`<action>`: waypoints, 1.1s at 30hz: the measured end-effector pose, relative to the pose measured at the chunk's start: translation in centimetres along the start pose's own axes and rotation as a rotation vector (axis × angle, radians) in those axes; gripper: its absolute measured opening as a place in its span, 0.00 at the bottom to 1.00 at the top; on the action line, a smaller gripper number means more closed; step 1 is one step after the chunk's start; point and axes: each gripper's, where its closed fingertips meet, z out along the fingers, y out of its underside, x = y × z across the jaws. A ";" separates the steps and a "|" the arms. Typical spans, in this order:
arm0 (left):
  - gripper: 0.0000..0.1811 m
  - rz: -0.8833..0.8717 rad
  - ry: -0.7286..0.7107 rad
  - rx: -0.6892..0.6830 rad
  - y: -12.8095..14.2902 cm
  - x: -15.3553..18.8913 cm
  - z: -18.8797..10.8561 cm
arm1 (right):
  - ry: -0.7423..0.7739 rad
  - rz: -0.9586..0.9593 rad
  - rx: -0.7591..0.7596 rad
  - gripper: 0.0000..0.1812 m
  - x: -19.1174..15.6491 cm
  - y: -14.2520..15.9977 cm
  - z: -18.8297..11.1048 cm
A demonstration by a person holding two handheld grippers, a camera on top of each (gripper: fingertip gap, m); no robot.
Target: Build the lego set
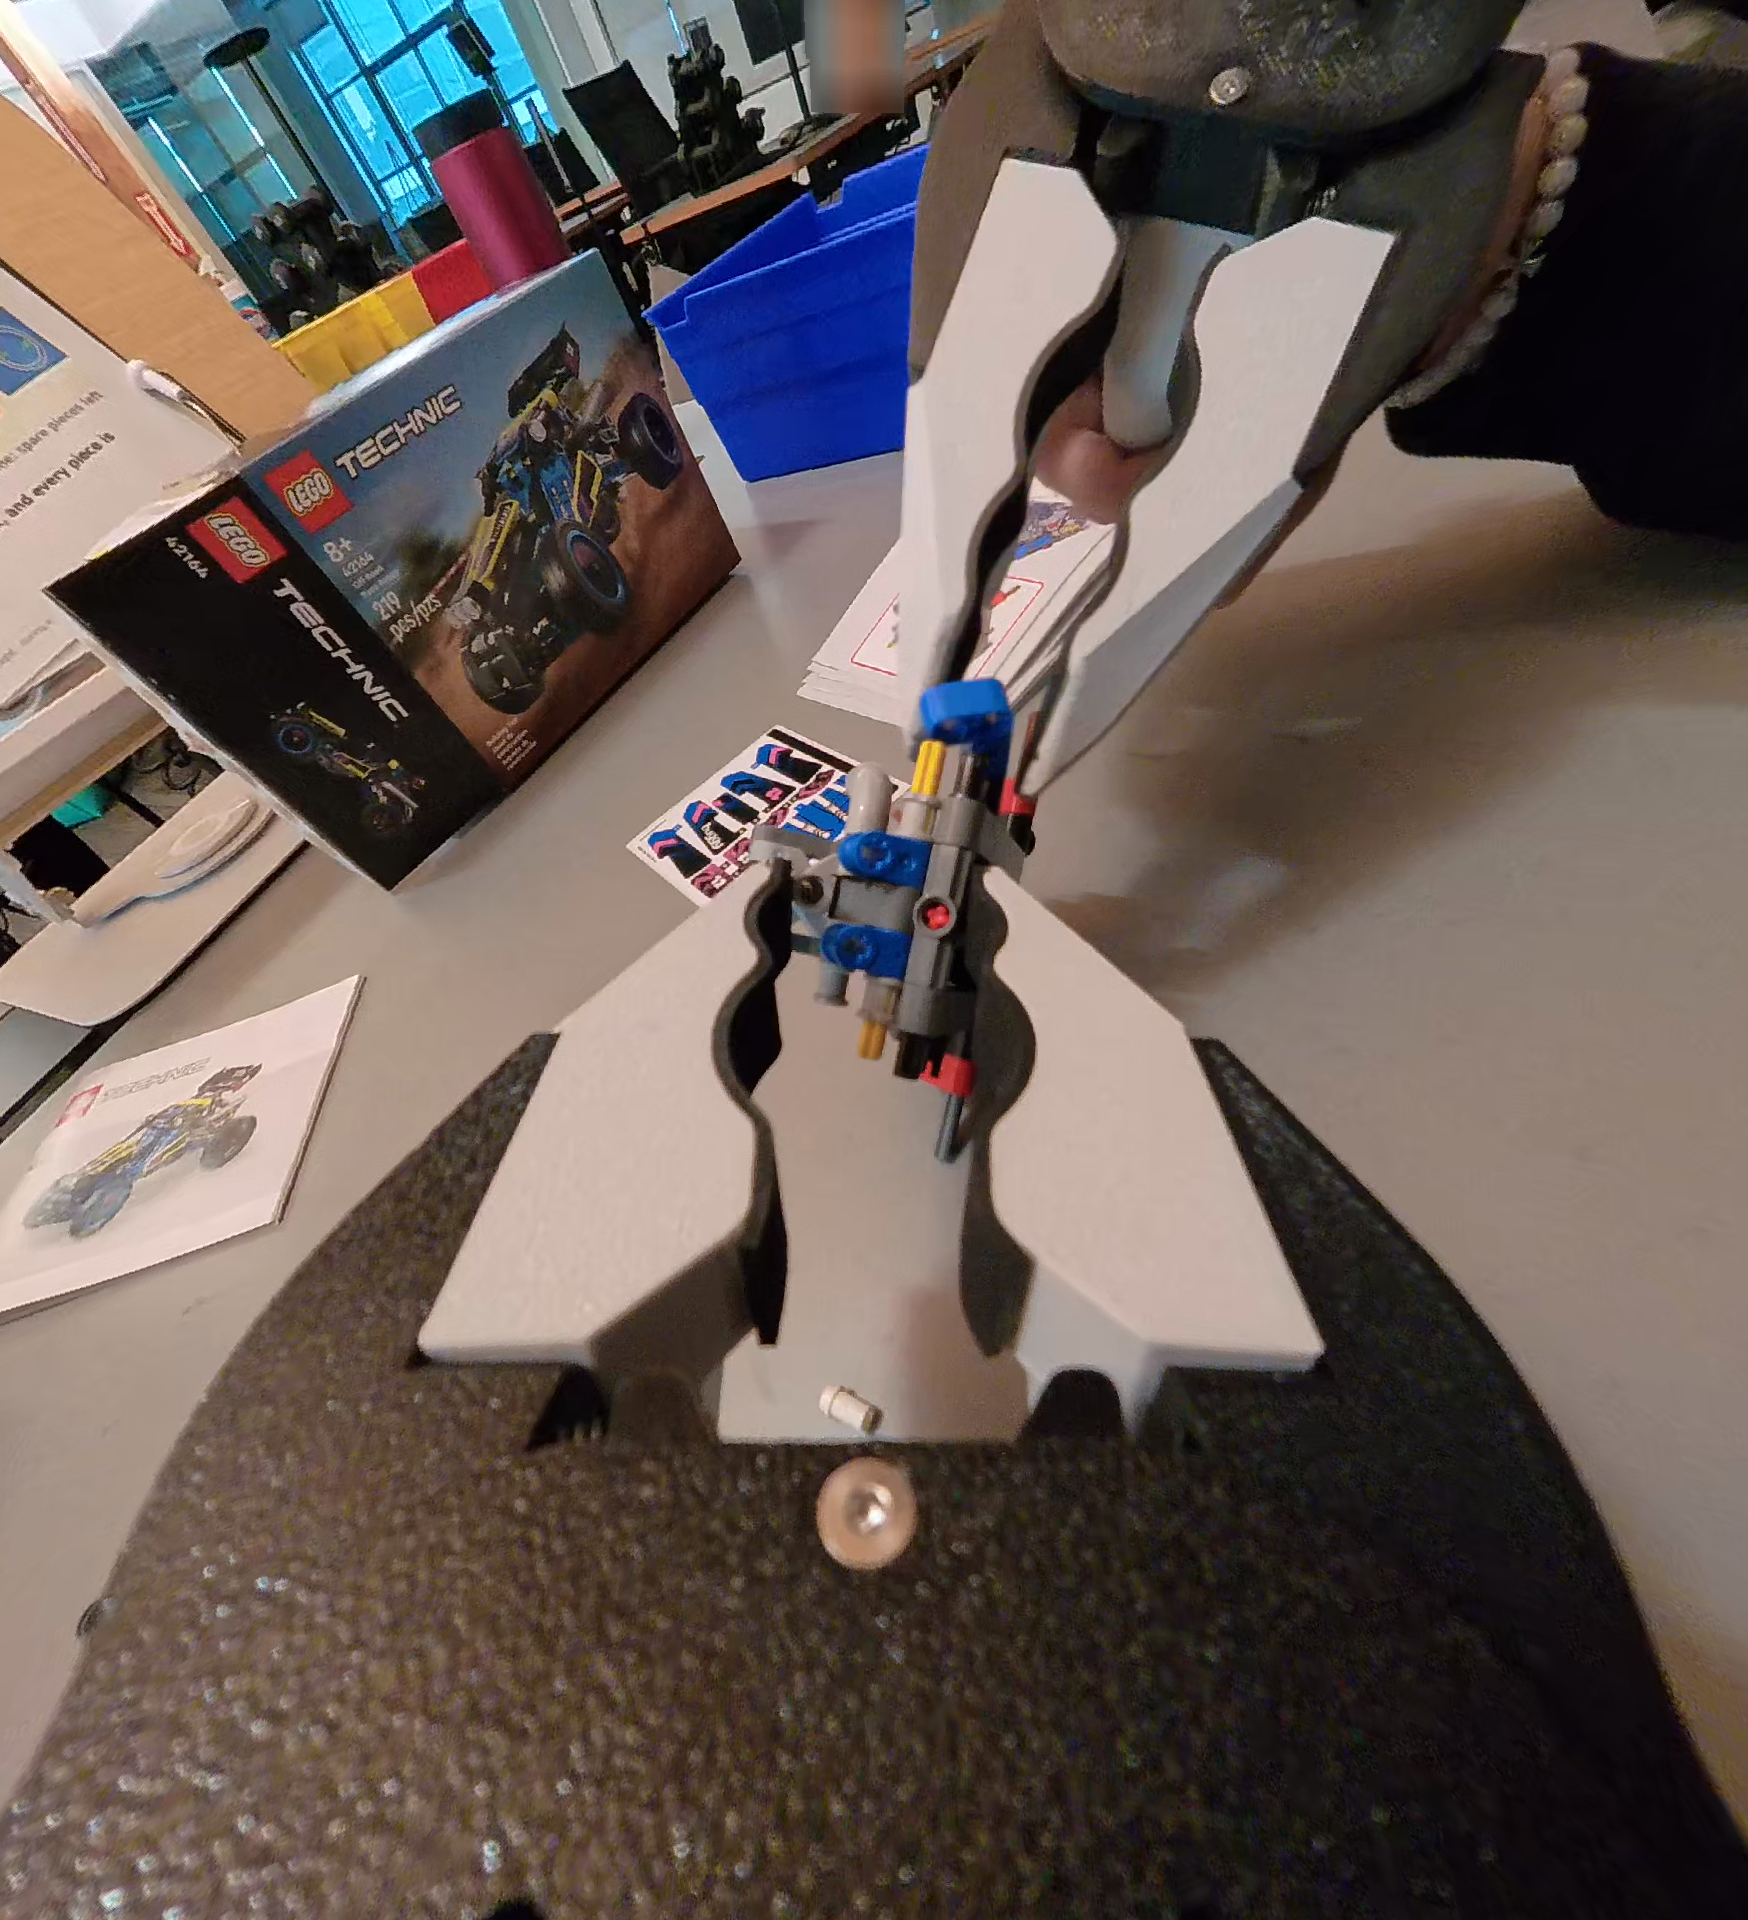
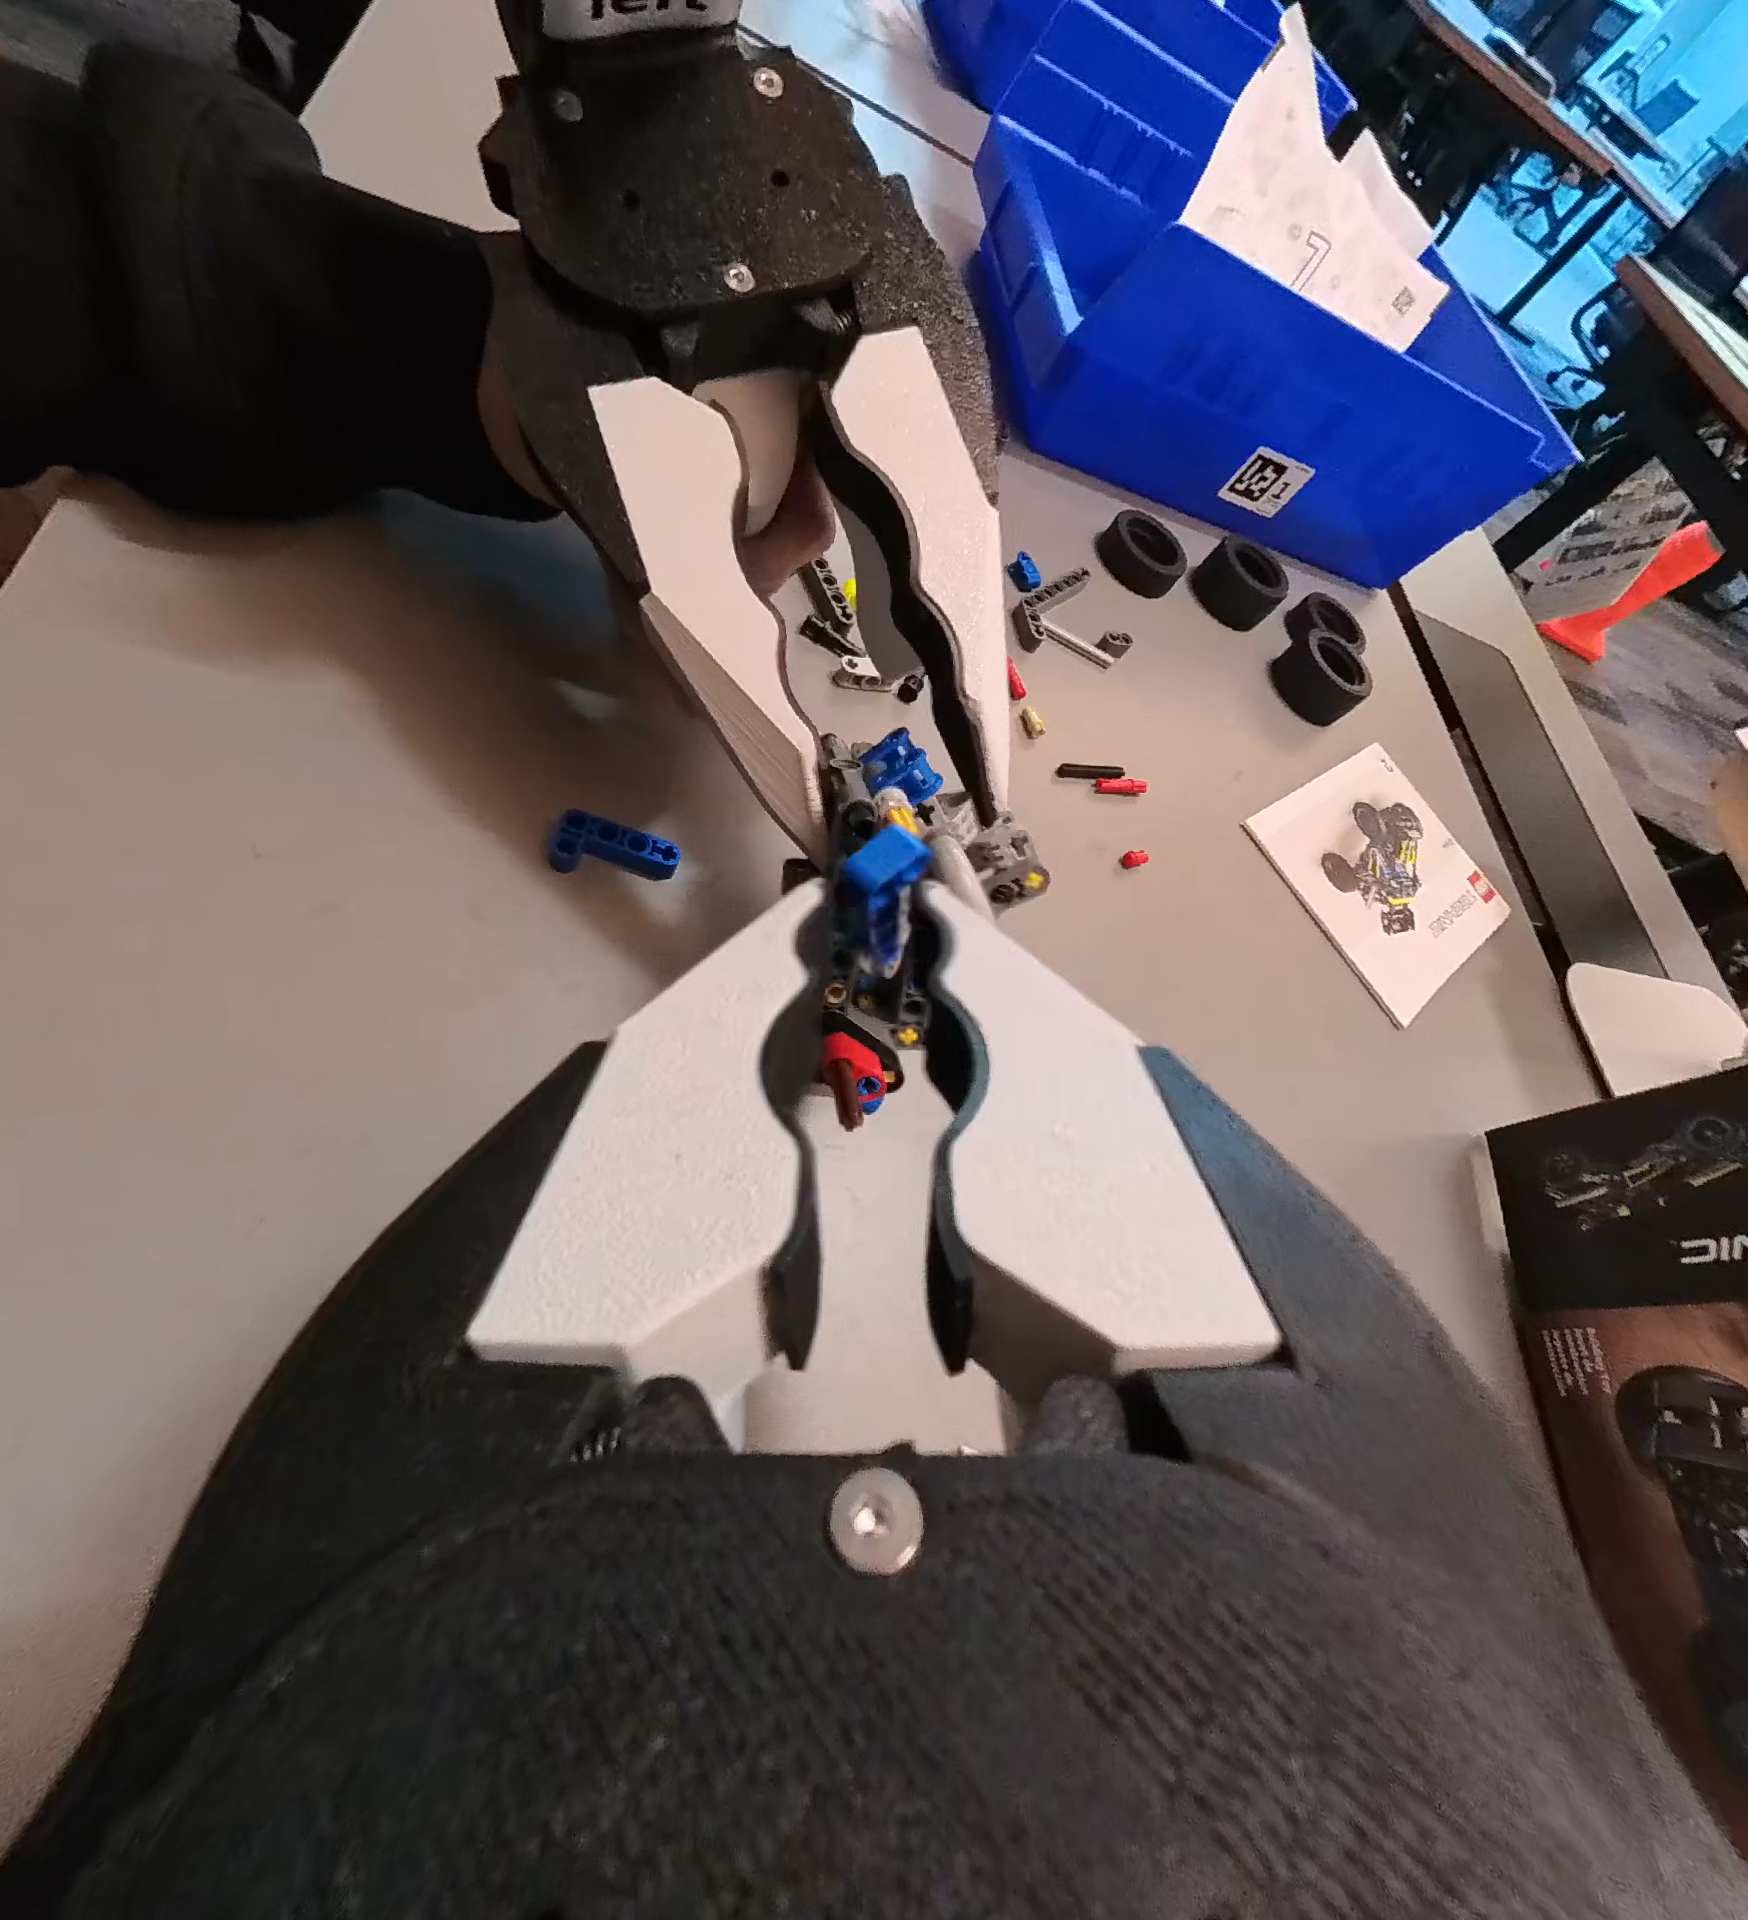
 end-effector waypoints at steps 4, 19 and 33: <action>0.17 -0.006 -0.003 -0.002 0.1 -0.1 -0.1 | 0.024 -0.028 -0.008 0.04 0.1 -0.2 0.2; 0.17 -0.006 -0.030 -0.010 0.2 -0.5 -0.1 | 0.236 0.046 -0.177 0.05 1.2 0.0 0.4; 0.17 -0.029 -0.060 -0.025 0.3 -0.8 0.0 | 0.368 0.117 -0.373 0.04 1.2 0.0 0.2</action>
